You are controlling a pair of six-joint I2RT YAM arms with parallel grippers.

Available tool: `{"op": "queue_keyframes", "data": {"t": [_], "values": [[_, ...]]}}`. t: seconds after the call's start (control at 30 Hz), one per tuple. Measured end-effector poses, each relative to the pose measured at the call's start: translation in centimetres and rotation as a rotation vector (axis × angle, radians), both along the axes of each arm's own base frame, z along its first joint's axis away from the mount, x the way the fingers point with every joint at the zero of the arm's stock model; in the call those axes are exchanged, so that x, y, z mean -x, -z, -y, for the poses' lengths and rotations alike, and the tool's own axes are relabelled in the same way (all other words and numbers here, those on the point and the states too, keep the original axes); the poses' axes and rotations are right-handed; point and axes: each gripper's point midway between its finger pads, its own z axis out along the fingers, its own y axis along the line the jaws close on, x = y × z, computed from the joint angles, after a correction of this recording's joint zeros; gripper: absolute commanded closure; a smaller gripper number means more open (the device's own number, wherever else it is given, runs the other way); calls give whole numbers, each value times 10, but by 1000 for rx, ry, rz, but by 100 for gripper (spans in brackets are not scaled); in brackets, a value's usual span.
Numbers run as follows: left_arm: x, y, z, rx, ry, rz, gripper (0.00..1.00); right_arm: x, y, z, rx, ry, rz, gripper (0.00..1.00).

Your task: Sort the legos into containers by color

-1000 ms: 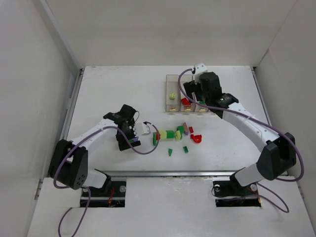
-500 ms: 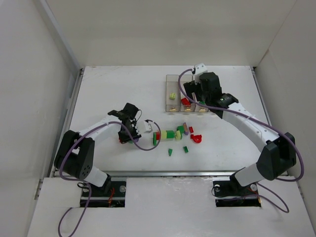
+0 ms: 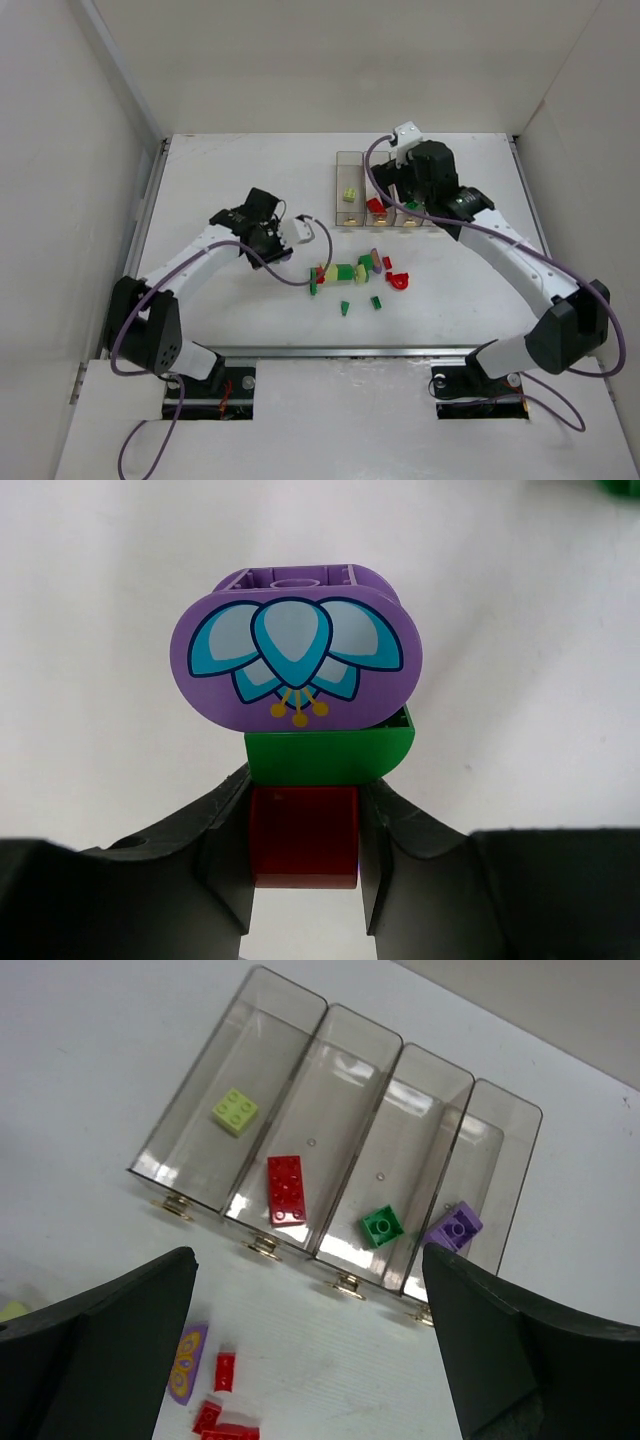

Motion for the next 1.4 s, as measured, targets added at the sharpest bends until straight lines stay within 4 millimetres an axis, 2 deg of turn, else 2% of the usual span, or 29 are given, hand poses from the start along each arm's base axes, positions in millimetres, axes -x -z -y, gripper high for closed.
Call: {"op": "queue_keyframes", "data": {"t": [0.07,0.23,0.37,0.5,0.63,0.77,0.93,1.0,1.03,1.07,1.1,1.17,1.2,1.3,1.33,1.37,1.4], "values": [[-15,-25,11,61,-17,78,100,4,-15,-5,-32,-36,21,0],[-54,-106,39,238,-38,346,100,20,-69,-25,-184,-193,90,0],[-61,-158,65,353,8,492,100,35,-110,-54,-347,-348,116,0],[-62,-189,90,427,60,566,100,50,-136,-88,-517,-503,70,0],[-60,-207,109,472,104,607,100,54,-143,-117,-632,-619,-18,0],[-55,-216,123,502,138,625,100,55,-125,-136,-682,-661,-129,0],[-51,-218,132,515,161,625,100,62,-106,-151,-719,-706,-241,0],[-50,-218,133,516,164,626,100,67,-102,-156,-726,-732,-272,9],[-50,-218,133,517,164,627,100,69,-100,-159,-728,-741,-285,9],[-50,-219,133,519,161,628,100,71,-98,-161,-731,-750,-298,14],[-51,-219,133,519,159,630,100,72,-96,-163,-734,-757,-308,26],[-50,-219,133,523,154,627,100,74,-93,-167,-738,-766,-327,40],[-50,-219,133,524,152,626,100,74,-92,-167,-739,-766,-333,54],[-51,-219,132,520,144,630,100,68,-88,-166,-751,-736,-350,80],[-51,-219,132,518,141,631,100,68,-87,-166,-757,-730,-358,95],[-52,-219,131,517,139,631,100,68,-87,-166,-757,-732,-356,100],[-51,-218,131,517,137,628,100,68,-87,-166,-757,-732,-355,100]]}}
